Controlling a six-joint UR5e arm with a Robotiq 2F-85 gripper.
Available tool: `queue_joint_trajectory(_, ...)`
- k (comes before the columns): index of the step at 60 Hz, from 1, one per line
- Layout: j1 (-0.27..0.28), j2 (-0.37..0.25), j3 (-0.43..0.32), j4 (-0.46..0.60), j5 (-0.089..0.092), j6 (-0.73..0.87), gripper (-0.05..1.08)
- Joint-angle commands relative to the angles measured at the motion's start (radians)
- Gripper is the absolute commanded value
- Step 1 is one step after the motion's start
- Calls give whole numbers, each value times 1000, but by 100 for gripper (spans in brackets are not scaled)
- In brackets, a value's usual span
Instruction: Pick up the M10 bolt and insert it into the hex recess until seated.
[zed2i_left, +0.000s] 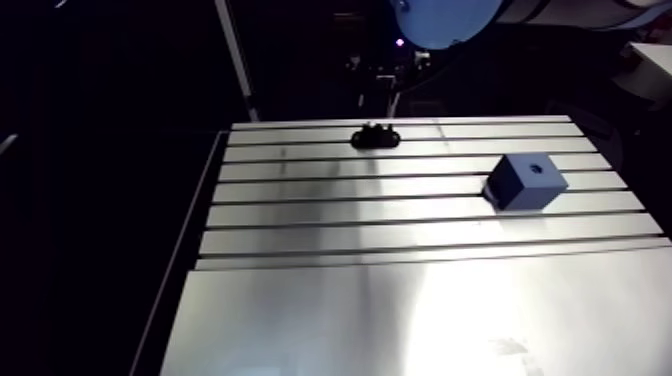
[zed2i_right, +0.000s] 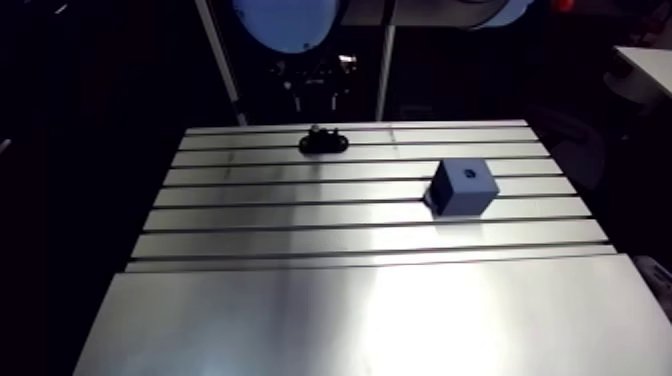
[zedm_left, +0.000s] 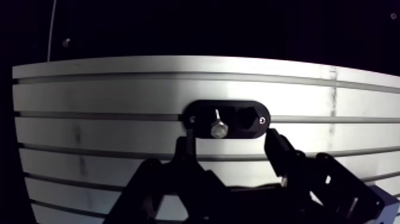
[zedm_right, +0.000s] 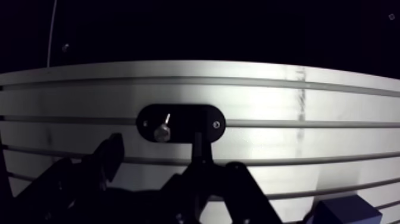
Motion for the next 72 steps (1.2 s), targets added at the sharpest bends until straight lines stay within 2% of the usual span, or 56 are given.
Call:
queue_joint_trajectory(1, 1, 7, -2, -1, 0, 3, 38)
queue_joint_trajectory(46, 12, 39, 8, -17, -1, 10, 47)
queue_joint_trajectory(72, 12, 60, 7, -32, -12, 6, 50)
